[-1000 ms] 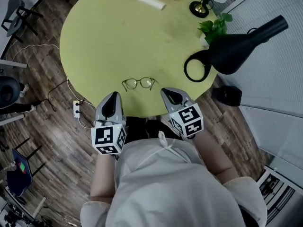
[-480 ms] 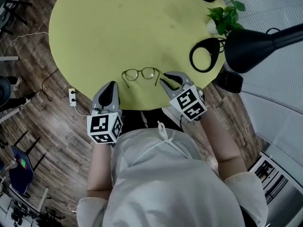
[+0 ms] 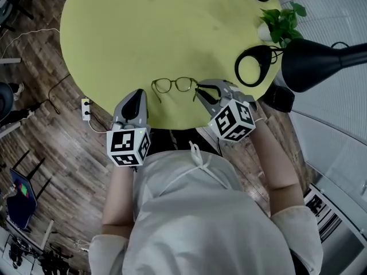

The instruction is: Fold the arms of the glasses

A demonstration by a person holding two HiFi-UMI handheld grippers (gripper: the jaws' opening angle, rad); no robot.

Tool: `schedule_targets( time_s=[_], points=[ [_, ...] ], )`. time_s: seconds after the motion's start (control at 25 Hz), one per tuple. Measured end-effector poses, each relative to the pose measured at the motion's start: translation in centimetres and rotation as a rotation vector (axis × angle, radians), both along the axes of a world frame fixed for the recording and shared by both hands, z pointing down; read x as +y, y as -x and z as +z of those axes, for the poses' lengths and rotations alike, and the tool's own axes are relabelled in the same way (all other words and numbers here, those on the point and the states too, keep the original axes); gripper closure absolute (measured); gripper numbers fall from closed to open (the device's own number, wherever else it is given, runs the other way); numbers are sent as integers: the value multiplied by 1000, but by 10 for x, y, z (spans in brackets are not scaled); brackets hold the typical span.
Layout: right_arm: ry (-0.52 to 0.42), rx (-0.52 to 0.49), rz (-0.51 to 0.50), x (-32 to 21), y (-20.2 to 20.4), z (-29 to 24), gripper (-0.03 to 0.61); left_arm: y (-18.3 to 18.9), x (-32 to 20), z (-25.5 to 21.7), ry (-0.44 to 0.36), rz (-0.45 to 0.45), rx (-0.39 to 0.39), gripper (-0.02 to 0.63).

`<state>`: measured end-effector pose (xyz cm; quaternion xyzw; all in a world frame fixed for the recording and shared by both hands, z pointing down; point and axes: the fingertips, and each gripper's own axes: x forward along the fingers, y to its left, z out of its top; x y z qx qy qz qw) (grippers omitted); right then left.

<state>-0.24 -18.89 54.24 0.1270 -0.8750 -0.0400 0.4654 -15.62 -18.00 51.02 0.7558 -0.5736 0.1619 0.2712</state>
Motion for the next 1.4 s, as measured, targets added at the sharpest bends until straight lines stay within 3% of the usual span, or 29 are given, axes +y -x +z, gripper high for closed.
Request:
schedule_targets(
  time_s=[0.12, 0.36, 0.64, 1.4],
  points=[
    [-27, 17, -21, -4, 0, 1, 561, 3, -2, 0, -1, 2, -4, 606],
    [-48, 29, -54, -6, 4, -2, 561, -3, -9, 3, -2, 64, -12, 606],
    [-61, 35, -64, -6, 5, -3, 563, -8, -18, 5, 6, 71, -1, 606],
    [-8, -22, -2, 0, 5, -4, 563, -49, -33, 50, 94, 153, -34, 607]
  ],
)
